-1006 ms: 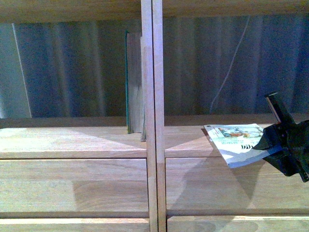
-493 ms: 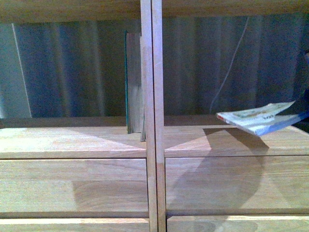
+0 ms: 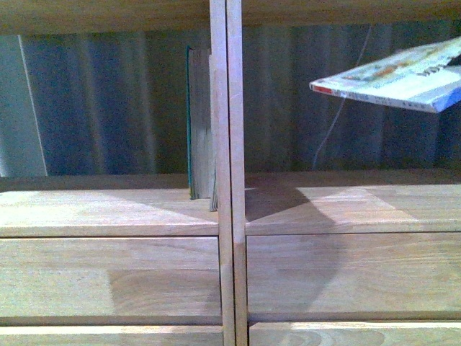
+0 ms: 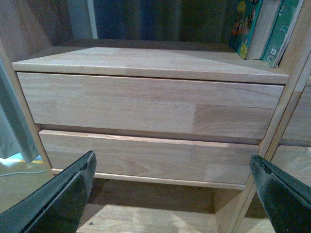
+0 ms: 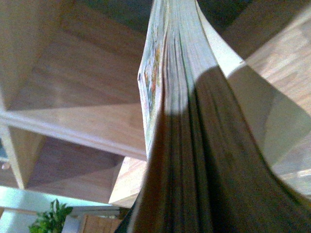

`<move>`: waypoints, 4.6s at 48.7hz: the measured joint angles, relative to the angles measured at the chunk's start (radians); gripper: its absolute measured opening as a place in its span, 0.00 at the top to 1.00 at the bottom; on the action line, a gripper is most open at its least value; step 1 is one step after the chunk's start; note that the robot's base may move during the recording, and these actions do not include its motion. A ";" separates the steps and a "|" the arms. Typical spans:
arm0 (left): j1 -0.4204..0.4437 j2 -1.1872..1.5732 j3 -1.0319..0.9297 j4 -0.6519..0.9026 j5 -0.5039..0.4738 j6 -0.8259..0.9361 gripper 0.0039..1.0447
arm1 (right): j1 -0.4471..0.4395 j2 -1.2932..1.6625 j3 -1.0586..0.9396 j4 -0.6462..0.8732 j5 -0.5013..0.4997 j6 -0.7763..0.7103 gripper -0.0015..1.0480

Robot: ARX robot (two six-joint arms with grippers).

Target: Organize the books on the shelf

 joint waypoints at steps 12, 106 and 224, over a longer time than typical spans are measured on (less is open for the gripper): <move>0.102 0.178 0.023 0.157 0.277 -0.201 0.07 | 0.047 -0.105 -0.029 0.003 -0.050 -0.064 0.93; -0.261 1.330 0.595 1.167 0.360 -1.168 0.07 | 0.497 -0.263 -0.190 0.087 -0.032 -0.138 0.93; 0.096 1.164 0.779 0.624 0.301 0.001 0.94 | 0.007 -0.166 -0.199 0.147 0.370 -0.726 0.17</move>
